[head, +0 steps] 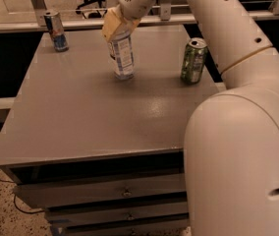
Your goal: Place blue plastic bottle upright
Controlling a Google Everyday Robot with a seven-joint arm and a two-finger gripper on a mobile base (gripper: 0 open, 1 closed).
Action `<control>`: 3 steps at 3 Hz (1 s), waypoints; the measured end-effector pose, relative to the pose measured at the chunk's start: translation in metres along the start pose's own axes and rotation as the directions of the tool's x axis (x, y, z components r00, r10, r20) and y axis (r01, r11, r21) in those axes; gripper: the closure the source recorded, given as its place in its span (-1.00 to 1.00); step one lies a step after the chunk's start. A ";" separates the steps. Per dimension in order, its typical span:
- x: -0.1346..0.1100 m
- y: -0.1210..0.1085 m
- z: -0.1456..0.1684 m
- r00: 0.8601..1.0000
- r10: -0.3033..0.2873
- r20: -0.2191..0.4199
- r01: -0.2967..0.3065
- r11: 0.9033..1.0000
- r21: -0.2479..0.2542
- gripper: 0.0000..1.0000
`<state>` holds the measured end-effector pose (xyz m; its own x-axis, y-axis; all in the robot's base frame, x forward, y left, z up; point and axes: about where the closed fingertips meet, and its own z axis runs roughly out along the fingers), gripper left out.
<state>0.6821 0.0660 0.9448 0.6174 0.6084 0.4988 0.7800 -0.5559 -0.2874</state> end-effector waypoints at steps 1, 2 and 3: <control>0.001 -0.001 -0.002 1.000 0.000 0.000 0.000 1.000 0.000 0.66; -0.001 0.004 -0.006 1.000 -0.008 -0.024 0.008 1.000 0.012 0.17; -0.004 0.007 -0.011 0.999 -0.009 -0.042 0.010 1.000 0.021 -0.30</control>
Offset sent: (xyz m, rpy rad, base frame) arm -0.0081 -0.0271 0.0054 0.0273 0.0014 0.0260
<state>0.6838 0.0540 0.9497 0.6051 0.5895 0.5351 0.7883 -0.5377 -0.2991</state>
